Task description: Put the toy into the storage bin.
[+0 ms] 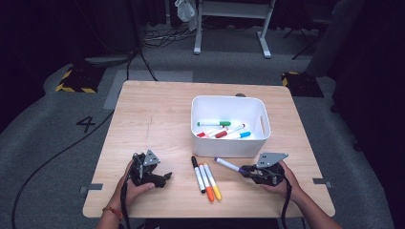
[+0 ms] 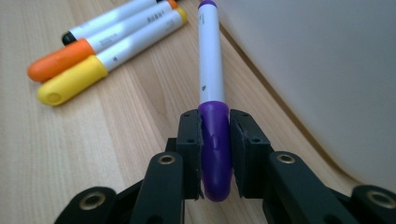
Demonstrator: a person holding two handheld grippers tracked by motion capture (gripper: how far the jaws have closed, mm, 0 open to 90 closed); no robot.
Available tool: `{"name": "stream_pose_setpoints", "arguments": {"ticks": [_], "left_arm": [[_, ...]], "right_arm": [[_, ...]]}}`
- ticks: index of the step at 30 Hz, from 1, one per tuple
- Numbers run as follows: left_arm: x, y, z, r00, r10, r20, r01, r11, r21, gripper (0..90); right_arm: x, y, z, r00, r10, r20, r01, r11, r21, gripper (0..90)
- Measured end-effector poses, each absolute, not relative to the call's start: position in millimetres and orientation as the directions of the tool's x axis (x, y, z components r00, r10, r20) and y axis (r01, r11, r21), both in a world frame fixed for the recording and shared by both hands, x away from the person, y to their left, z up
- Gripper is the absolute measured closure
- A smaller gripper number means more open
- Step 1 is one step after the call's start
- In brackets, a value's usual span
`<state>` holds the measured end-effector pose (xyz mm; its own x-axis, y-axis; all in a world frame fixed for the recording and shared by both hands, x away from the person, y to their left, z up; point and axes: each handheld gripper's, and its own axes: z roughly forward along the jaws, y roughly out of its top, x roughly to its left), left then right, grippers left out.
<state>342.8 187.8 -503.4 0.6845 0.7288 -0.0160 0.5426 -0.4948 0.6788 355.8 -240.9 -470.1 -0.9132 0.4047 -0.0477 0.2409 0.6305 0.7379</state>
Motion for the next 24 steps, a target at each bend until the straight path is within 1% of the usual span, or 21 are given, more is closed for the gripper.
{"name": "stream_pose_setpoints", "arguments": {"ticks": [6,7,9,11,12,15,16,19,22,24], "left_arm": [[342.8,187.8,-503.4,0.684,0.729,-0.018,0.544,-0.494,0.678,13.7],[342.8,187.8,-503.4,0.684,0.729,-0.018,0.544,-0.494,0.678,13.7],[342.7,187.8,-503.4,0.684,0.729,-0.018,0.544,-0.494,0.678,13.7],[342.8,187.8,-503.4,0.684,0.729,-0.016,0.543,-0.495,0.678,13.7],[342.8,187.8,-503.4,0.684,0.729,-0.018,0.544,-0.494,0.678,13.7],[342.8,187.8,-503.4,0.684,0.729,-0.018,0.544,-0.494,0.678,13.7],[342.8,187.8,-503.4,0.684,0.729,-0.018,0.544,-0.494,0.678,13.7],[342.8,187.8,-503.4,0.684,0.729,-0.018,0.544,-0.494,0.678,13.7],[342.8,187.8,-503.4,0.684,0.729,-0.018,0.545,-0.494,0.678,13.7],[342.8,187.8,-503.4,0.684,0.729,-0.018,0.544,-0.494,0.678,13.7]], "right_arm": [[349.8,-244.5,-442.7,-0.934,0.347,-0.083,0.162,0.620,0.768,75.3],[349.8,-244.5,-442.7,-0.934,0.347,-0.083,0.162,0.620,0.768,75.3],[350.3,-248.2,-425.4,-0.937,0.329,-0.113,0.124,0.618,0.776,75.3],[351.4,-249.7,-419.8,-0.938,0.326,-0.117,0.116,0.614,0.781,75.3],[354.0,-252.5,-408.4,-0.937,0.321,-0.135,0.096,0.611,0.786,75.3],[357.7,-256.3,-392.9,-0.937,0.313,-0.156,0.070,0.605,0.793,75.2],[357.7,-256.3,-392.9,-0.937,0.313,-0.156,0.070,0.605,0.793,75.2],[361.2,-260.5,-372.6,-0.937,0.303,-0.174,0.040,0.589,0.807,75.3],[361.3,-260.7,-365.4,-0.934,0.303,-0.191,0.026,0.587,0.809,75.3],[364.5,-261.7,-352.7,-0.930,0.304,-0.208,0.007,0.579,0.815,75.3]]}}
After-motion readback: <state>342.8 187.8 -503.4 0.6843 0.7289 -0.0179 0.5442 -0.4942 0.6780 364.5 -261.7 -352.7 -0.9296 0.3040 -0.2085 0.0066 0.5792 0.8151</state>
